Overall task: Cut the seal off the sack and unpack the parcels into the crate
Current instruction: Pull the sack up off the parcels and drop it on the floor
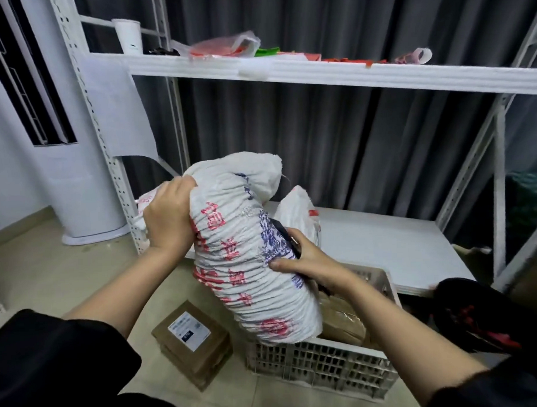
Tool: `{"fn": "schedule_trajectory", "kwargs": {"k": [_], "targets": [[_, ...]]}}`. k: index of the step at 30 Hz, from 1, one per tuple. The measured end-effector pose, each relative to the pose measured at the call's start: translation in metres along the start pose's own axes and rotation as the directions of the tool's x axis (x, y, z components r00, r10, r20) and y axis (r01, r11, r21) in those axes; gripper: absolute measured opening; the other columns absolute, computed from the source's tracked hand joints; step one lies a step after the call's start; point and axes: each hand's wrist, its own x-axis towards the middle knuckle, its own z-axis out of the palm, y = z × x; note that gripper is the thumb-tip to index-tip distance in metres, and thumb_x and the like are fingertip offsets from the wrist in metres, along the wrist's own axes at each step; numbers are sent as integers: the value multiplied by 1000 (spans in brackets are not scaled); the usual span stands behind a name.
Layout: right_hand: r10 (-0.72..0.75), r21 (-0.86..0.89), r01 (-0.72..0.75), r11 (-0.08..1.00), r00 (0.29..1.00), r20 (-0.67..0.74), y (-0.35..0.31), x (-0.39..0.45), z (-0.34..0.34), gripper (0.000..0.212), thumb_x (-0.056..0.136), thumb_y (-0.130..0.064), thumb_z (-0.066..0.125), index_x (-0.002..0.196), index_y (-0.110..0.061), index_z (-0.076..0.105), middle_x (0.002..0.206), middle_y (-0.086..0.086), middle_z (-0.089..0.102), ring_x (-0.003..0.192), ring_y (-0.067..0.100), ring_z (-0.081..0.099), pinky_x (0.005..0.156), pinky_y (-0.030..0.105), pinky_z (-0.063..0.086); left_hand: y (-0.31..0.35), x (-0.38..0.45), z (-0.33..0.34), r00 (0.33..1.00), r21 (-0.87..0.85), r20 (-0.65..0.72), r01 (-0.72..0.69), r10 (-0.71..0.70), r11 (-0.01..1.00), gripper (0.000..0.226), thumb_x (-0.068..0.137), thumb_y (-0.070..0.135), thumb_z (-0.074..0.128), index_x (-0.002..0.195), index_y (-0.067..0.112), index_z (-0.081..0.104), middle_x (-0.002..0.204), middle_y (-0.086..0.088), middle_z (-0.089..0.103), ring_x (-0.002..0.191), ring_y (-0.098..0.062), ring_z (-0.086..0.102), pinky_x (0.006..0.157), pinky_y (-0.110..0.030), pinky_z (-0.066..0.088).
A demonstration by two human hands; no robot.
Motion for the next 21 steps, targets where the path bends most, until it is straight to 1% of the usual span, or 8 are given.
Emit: {"fn": "schedule_trajectory", "kwargs": {"k": [6, 9, 11, 13, 15, 17, 19, 21], "targets": [[-158, -192, 105, 976, 945, -287, -4, -1, 11, 34, 75, -11, 67, 102, -28, 56, 94, -8, 67, 86, 10, 61, 81, 30, 47, 3, -3, -1, 980, 61, 129, 144, -151, 988, 12, 77, 5, 61, 85, 6, 51, 84, -12, 58, 78, -34, 54, 53, -34, 30], [-268, -460, 19, 888, 834, -483, -13, -7, 2, 27, 74, -22, 62, 98, -32, 57, 84, -4, 69, 79, 23, 62, 69, 34, 46, 3, -2, -13, 949, 143, 314, -5, -41, 990, 28, 73, 16, 69, 97, 10, 54, 95, -9, 59, 86, -34, 56, 56, -37, 39], [-368, -650, -68, 757, 777, -510, -18, -11, -8, 34, 77, -24, 63, 110, -29, 57, 91, 3, 72, 87, 32, 63, 65, 34, 41, -3, -2, -28, 858, 82, 488, -225, 158, 971, 48, 71, 44, 68, 107, 18, 50, 104, -4, 55, 86, -27, 60, 55, -30, 36], [-534, -820, -52, 570, 735, -417, -19, -16, -19, 40, 76, -25, 67, 115, -25, 58, 93, 4, 73, 87, 32, 66, 61, 33, 39, -8, -1, -46, 711, -43, 621, -389, 330, 920, 72, 69, 78, 47, 118, 26, 43, 112, 4, 48, 76, -21, 61, 54, -28, 34], [-715, -940, 33, 341, 658, -236, -14, -18, -32, 43, 69, -26, 74, 109, -25, 58, 85, 0, 73, 76, 25, 70, 54, 28, 45, -10, 1, -58, 640, -108, 696, -355, 326, 928, 85, 63, 92, 28, 128, 36, 35, 119, 12, 45, 81, -17, 63, 59, -28, 38], [-834, -982, 135, 133, 551, -37, -7, -18, -46, 40, 72, -19, 73, 106, -26, 53, 80, -3, 72, 68, 21, 69, 51, 27, 48, -8, 7, -58, 650, -74, 691, -369, 314, 926, 95, 57, 93, 35, 135, 39, 32, 129, 13, 41, 101, -15, 60, 68, -27, 41], [-872, -969, 240, -56, 461, 164, -5, -16, -54, 29, 83, -11, 64, 107, -22, 53, 79, -1, 71, 62, 22, 65, 48, 32, 50, -4, 15, -49, 625, -63, 706, -412, 332, 909, 118, 49, 92, 48, 147, 35, 15, 147, 5, 24, 130, -18, 39, 94, -33, 41], [-872, -937, 267, -225, 373, 315, -9, -18, -55, 19, 89, -9, 62, 104, -18, 54, 76, -1, 69, 55, 20, 59, 42, 31, 47, 8, 18, -37, 542, -103, 769, -417, 338, 903, 136, 44, 94, 49, 151, 30, -7, 159, 0, 2, 145, -20, 10, 116, -41, 18]]}}
